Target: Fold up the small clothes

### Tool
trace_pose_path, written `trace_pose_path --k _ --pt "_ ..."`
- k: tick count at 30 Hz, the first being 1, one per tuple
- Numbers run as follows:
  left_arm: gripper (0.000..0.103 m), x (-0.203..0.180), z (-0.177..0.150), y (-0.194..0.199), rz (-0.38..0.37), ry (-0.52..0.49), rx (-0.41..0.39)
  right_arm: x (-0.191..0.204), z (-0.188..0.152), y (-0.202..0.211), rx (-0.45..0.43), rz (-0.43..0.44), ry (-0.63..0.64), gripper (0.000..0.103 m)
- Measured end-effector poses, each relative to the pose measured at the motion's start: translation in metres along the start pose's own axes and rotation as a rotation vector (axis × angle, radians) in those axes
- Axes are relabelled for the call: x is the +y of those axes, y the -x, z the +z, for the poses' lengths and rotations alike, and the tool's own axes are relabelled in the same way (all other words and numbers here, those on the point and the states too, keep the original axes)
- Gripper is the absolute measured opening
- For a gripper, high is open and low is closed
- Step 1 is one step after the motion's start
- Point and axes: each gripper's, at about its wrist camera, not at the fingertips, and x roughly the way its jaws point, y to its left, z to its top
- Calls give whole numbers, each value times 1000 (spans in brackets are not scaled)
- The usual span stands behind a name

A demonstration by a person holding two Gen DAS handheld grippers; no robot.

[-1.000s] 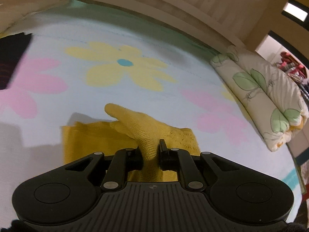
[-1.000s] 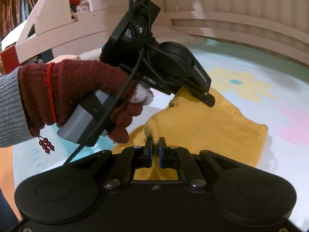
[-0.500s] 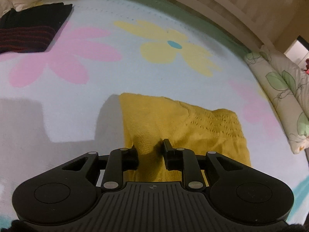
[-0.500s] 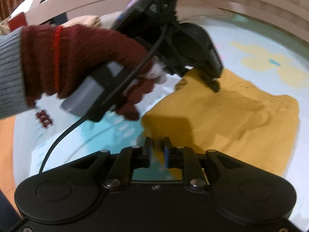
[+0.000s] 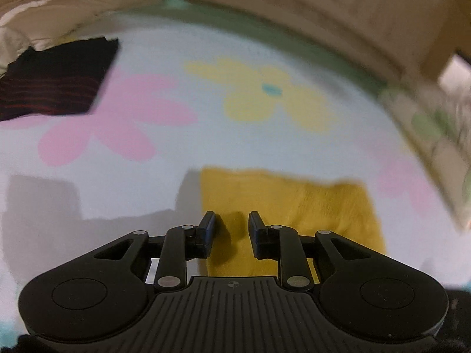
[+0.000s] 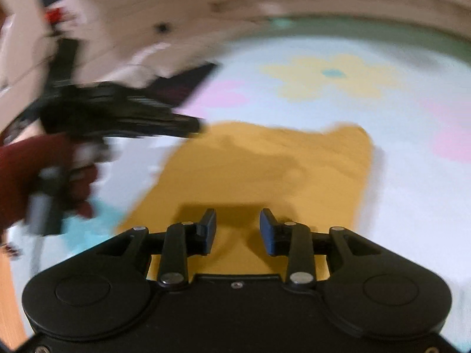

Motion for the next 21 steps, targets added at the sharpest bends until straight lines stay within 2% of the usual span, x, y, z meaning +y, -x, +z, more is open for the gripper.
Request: trace_pose_path --k 2,6,7,8,9,11,13,17,21 --pt "28 1 -8 -11 28 -19 81 -21 -7 -6 34 9 -87 35" --pt "30 13 -7 -2 2 51 65 -33 -5 -2 37 42 -164 29" --pt "30 14 -6 3 7 50 51 -32 -2 1 29 41 -152 33" --pt "30 12 -4 9 11 40 30 -28 3 6 1 41 -129 41" --pt "30 10 -4 15 10 29 15 -24 9 12 -36 44 -104 43" --pt "34 5 -6 24 -14 5 1 -21 18 21 -106 56 -76 62" --pt "38 -1 -8 28 -51 -21 14 -23 27 20 -149 82 -84 75" --pt "46 -10 -22 25 -101 -87 77 -31 39 -4 -137 59 -86 76" --pt "53 -13 -39 19 -73 -154 110 -39 43 -28 -87 1 -87 76"
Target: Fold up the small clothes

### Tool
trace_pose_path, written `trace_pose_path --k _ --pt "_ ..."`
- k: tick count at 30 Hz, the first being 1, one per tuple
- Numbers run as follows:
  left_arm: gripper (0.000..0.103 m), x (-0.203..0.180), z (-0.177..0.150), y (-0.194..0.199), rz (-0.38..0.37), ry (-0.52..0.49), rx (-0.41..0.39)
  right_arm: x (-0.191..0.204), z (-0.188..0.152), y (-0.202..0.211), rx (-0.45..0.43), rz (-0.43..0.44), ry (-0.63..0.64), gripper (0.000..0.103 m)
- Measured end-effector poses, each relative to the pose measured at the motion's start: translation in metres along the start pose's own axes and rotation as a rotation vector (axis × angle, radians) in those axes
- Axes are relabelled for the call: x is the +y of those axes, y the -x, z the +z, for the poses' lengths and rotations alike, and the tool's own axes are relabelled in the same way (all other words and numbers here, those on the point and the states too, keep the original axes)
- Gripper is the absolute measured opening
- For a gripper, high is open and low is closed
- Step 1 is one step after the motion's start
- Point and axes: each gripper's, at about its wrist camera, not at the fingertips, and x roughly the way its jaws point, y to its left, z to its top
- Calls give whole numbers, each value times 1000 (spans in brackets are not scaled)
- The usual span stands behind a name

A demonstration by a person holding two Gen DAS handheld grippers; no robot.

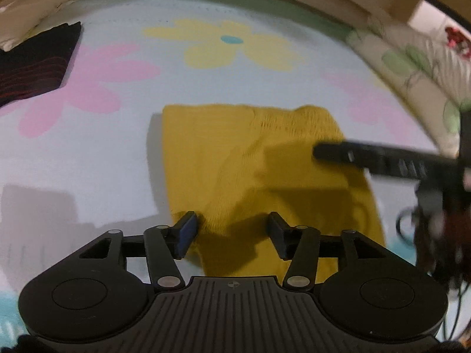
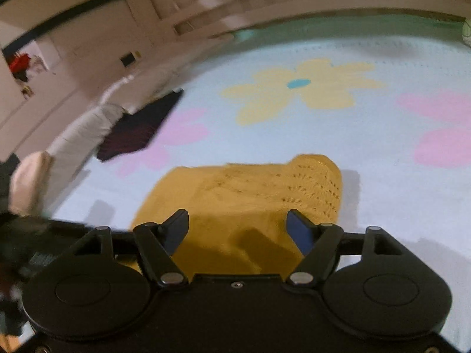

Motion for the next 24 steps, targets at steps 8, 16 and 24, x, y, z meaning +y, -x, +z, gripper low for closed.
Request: trace_pose_path --k 8,16,24 --pt "64 6 -12 6 12 -12 32 -28 6 1 34 -86 -85 76" --pt "78 12 -24 10 -77 87 81 -72 6 21 19 41 -267 88" --pt "95 21 -25 5 -132 179 84 -79 -3 8 96 130 -277 95"
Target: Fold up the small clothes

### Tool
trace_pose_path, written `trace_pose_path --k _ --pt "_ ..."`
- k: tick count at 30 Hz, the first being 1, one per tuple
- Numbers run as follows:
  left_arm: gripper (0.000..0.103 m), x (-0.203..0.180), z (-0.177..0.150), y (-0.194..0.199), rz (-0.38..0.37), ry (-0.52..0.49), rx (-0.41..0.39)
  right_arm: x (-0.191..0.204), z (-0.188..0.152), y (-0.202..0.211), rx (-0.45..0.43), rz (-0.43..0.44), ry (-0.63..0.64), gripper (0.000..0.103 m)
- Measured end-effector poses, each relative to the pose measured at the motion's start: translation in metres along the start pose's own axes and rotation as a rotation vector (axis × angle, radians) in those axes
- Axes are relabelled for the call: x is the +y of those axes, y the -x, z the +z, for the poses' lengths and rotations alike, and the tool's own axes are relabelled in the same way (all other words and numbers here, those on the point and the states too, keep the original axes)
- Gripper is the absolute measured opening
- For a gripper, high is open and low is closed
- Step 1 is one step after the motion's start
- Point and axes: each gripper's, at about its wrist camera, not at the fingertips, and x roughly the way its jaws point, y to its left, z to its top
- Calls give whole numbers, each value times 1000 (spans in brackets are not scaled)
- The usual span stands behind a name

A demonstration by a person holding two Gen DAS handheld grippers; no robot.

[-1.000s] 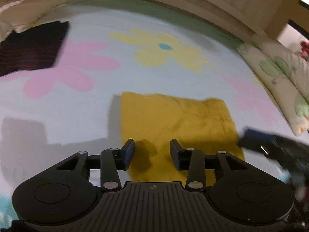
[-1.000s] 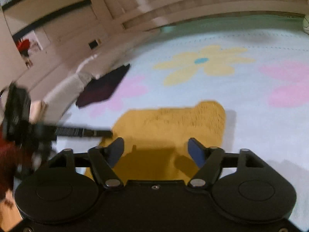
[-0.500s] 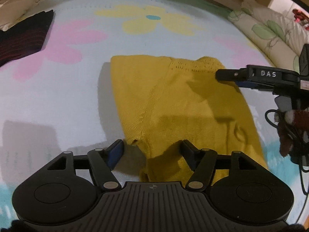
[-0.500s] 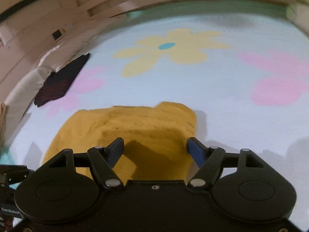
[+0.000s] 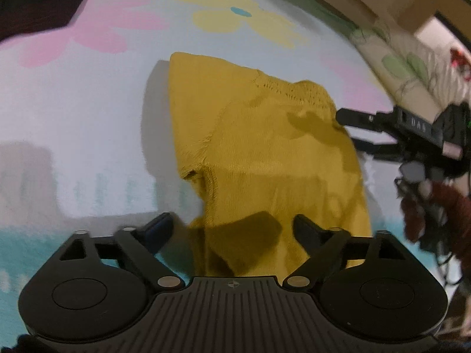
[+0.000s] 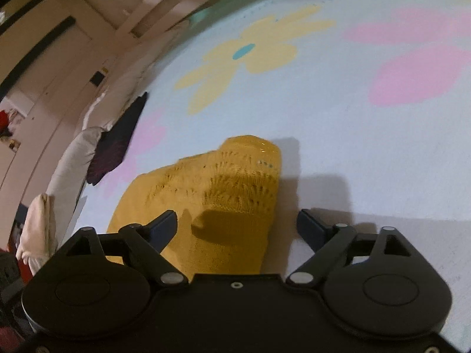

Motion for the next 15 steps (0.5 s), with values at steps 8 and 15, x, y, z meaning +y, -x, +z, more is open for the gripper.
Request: trace_pose_path --k 8,15 --pt "102 -15 10 -17 10 8 -29 1 0 -9 8 82 -11 97" --pt "102 -29 16 -30 26 -28 -46 9 -1 -17 13 104 17 103"
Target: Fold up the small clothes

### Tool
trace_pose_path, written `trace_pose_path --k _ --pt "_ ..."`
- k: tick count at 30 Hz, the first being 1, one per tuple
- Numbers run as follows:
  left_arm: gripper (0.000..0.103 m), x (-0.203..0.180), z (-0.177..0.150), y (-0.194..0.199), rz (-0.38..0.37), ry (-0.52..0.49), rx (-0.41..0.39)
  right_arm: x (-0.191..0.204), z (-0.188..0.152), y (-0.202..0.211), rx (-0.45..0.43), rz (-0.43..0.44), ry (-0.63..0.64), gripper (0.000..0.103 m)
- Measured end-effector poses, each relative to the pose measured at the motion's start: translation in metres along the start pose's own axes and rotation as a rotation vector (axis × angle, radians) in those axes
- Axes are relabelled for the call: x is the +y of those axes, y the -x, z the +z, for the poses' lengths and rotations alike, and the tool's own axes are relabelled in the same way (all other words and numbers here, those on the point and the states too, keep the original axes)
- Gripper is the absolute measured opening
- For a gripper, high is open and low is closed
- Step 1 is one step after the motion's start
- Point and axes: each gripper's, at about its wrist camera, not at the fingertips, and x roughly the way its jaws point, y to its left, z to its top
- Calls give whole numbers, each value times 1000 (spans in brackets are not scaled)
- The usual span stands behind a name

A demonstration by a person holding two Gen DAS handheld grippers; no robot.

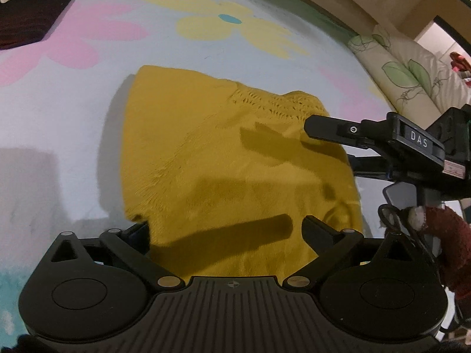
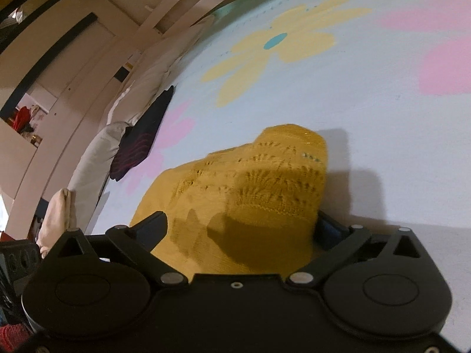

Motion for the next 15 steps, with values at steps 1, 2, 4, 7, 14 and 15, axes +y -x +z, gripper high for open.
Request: trace_pose_path --k 1,2,4,7,14,15 --pt "102 0 1 -1 -1 2 -3 0 0 0 -4 5 -3 103" --pt "102 0 1 -2 -3 6 -6 -1 0 0 -9 12 -8 103" --pt "102 -1 2 -2 -7 15 -11 -3 0 -2 -19 25 -19 103" --pt "102 -4 3 -4 -7 8 -13 -2 1 -4 -24 31 -23 103" --pt "28 -5 10 0 11 61 -43 4 1 -5 -10 -43 12 48" --pt "25 -5 9 3 0 66 -58 6 1 -3 -12 -49 18 48"
